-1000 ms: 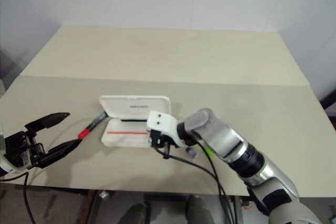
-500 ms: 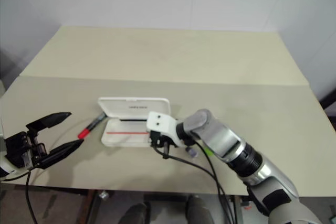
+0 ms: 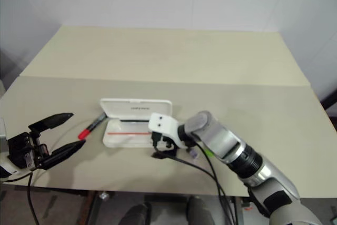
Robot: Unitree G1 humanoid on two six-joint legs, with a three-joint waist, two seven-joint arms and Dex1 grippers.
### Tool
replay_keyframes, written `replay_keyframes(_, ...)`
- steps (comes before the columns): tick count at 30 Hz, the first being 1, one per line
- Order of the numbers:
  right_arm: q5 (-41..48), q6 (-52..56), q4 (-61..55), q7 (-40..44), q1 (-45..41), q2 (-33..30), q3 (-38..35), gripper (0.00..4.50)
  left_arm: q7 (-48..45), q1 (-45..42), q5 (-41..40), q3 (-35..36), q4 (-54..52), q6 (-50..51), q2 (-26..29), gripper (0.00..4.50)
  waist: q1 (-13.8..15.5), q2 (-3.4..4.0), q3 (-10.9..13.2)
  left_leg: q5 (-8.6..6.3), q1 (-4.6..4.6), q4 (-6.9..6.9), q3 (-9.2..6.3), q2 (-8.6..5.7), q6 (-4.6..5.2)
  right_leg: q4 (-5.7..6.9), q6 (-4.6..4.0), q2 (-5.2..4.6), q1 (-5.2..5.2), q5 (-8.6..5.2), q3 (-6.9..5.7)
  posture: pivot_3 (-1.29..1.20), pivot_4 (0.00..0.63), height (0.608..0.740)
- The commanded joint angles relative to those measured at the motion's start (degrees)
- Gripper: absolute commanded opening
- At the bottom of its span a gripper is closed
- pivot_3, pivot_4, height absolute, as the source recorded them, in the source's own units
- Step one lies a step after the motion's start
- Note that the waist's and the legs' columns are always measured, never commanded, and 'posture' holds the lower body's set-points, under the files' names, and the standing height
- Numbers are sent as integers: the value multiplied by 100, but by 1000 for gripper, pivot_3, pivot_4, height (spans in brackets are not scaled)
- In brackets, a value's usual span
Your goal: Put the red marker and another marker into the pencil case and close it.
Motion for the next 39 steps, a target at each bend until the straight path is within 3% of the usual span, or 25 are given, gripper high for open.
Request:
replay_keyframes(1,46,-72,-140,52,-12,-54,-89,4430,8,-25,-62,57,-65,-118,-10,4500,-1,0,0,0,0,0,0,0,0,0,-1,0,0,-1,0,0,150,740)
replay_keyframes(9,323,-267,-129,356,-29,-273,-454,4430,103,-43,-33,-43,-106,-113,-60,4500,2,0,0,0,0,-1,0,0,0,-1,1,0,0,0,0,0,150,740)
replay_keyframes(15,674,-664,-6,659,39,-407,-1010,4430,686,-105,28,-116,-215,-51,-285,4500,6,-1,0,0,-1,-1,0,0,0,-2,11,0,1,6,0,0,150,740)
replay_keyframes(18,1037,-1242,135,906,154,-361,-1613,4430,1193,-143,11,-130,-239,115,-392,4500,27,-2,0,0,-1,0,0,0,0,-2,28,1,3,15,-1,0,150,740)
replay_keyframes(21,1481,-2517,416,1224,392,-65,-2389,4430,1689,-206,-130,-143,-214,454,-400,4500,38,-2,0,0,-1,0,0,0,1,-3,36,2,4,19,-1,0,150,740)
replay_keyframes(25,1366,-3366,979,1799,611,-381,-2613,4430,2031,-293,-188,-92,-3,746,-358,4500,53,-2,0,0,1,2,0,1,1,-3,51,4,8,27,-2,0,150,740)
replay_keyframes(34,1471,-4013,1618,1794,446,-428,-3048,4430,1791,-112,60,-121,595,1176,99,4500,56,-1,1,0,2,1,1,8,-1,-1,41,13,5,23,-1,0,150,740)
replay_keyframes(39,1784,-4239,1898,2311,571,-625,-3419,4430,1296,-233,411,-327,1518,1167,496,4500,88,1,1,-2,1,0,1,6,-2,-5,30,12,6,17,-1,0,150,740)
